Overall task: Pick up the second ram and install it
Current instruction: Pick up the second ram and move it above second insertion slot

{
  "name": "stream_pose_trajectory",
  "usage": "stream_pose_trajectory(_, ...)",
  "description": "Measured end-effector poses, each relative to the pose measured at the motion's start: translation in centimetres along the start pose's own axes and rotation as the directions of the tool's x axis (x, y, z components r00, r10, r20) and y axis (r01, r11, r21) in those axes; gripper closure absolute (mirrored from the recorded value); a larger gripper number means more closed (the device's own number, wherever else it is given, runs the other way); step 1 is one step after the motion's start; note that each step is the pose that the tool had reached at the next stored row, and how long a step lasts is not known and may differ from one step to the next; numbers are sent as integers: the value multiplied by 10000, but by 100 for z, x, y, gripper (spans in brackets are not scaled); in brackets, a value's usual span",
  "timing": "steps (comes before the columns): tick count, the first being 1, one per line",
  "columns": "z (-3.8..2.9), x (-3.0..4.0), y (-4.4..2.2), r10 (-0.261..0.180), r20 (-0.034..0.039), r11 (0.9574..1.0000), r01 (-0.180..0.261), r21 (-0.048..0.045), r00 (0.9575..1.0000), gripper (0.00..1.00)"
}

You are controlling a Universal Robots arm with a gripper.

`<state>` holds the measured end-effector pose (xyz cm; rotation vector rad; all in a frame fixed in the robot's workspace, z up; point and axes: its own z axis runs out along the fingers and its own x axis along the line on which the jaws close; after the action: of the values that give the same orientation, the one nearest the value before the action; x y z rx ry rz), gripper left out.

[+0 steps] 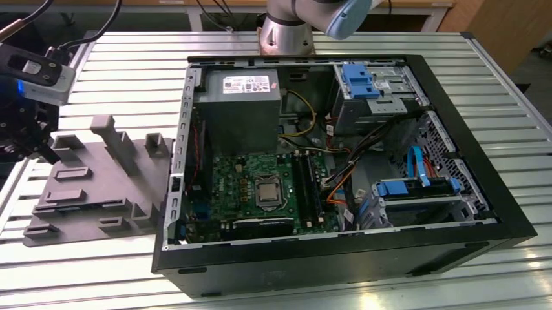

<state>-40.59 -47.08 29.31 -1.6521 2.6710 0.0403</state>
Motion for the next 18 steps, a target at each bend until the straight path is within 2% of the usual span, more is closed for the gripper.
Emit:
stream_pose_trajectory(5,4,0,0,-494,-11,9988,494,-7,9988,89)
stream_pose_trajectory(9,8,0,0,-915,-21,9958,915,-13,9958,89)
stream_pose_trajectory(13,12,0,0,-1328,-29,9911,1328,-20,9911,89)
stream_pose_trajectory(18,21,0,-1,-1863,-38,9825,1863,-29,9825,89)
